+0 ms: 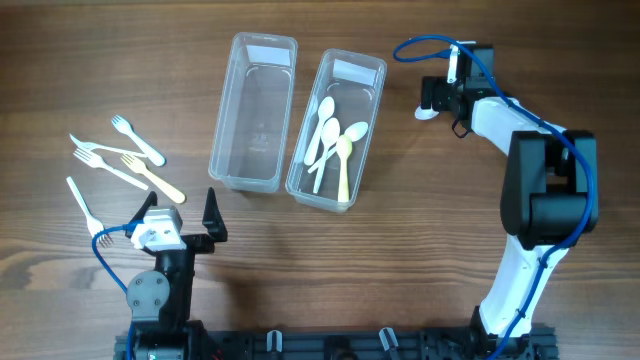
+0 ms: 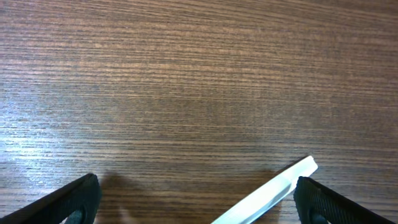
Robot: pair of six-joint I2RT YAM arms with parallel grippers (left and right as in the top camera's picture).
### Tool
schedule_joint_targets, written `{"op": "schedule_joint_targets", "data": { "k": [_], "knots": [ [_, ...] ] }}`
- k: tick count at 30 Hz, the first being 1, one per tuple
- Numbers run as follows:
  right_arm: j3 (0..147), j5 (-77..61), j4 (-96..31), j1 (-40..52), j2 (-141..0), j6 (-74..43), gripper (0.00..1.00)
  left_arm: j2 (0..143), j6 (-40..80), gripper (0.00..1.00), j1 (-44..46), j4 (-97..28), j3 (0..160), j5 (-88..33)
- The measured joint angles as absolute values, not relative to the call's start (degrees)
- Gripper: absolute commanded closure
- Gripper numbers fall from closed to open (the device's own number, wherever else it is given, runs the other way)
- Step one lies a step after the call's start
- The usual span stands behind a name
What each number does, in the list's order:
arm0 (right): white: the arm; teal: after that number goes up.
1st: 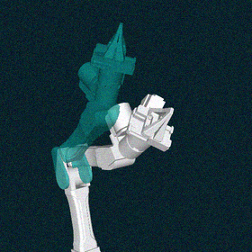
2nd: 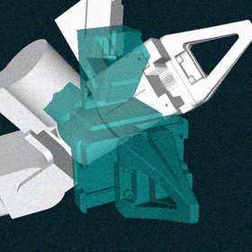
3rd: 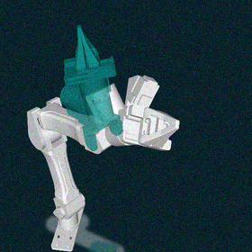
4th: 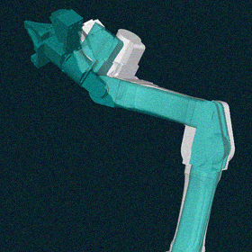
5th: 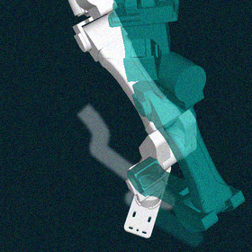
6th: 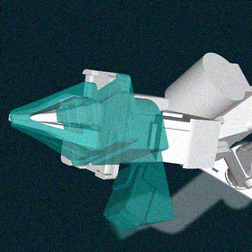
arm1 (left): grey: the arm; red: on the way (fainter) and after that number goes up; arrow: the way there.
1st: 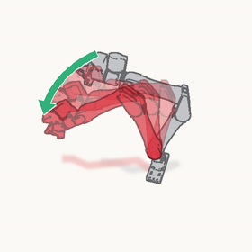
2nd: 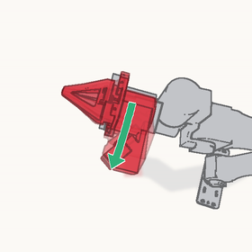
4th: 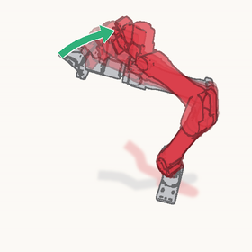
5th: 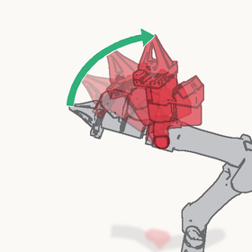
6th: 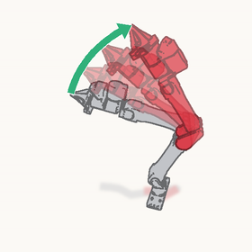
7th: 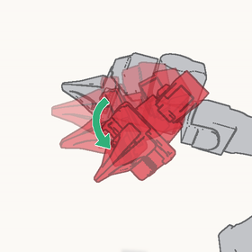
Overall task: Pack container
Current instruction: 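Grasp the last white spoon with the right gripper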
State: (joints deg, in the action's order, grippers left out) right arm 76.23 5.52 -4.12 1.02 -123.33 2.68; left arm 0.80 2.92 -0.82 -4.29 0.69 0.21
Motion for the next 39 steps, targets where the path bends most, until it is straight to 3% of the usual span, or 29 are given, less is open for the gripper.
{"op": "schedule_joint_targets", "data": {
  "k": [18, 24, 25, 29, 31, 39],
  "knots": [
    [79.33, 4.36, -32.60, 1.02, -119.61, -9.98, 0.03, 0.80, 2.92, 0.00, -0.82, -4.29, 0.69, 0.21],
    [79.13, 4.84, -33.43, 0.95, -119.33, -12.43, 0.46, 0.80, 2.92, 0.00, -0.82, -4.29, 0.69, 0.19],
    [79.11, 4.95, -33.30, 0.91, -119.33, -12.62, 0.47, 0.80, 2.92, 0.00, -0.82, -4.29, 0.69, 0.21],
    [78.91, 5.19, -32.64, 0.93, -119.28, -12.73, 0.82, 0.80, 2.92, 0.00, -0.82, -4.29, 0.69, 0.19],
    [78.85, 5.19, -32.10, 0.84, -119.28, -13.43, 0.92, 0.80, 2.92, 0.00, -0.82, -4.29, 0.69, 0.21],
    [78.78, 5.15, -31.79, 0.80, -119.24, -13.41, 0.96, 0.80, 2.92, 0.00, -0.82, -4.29, 0.69, 0.21]
  ]
}}
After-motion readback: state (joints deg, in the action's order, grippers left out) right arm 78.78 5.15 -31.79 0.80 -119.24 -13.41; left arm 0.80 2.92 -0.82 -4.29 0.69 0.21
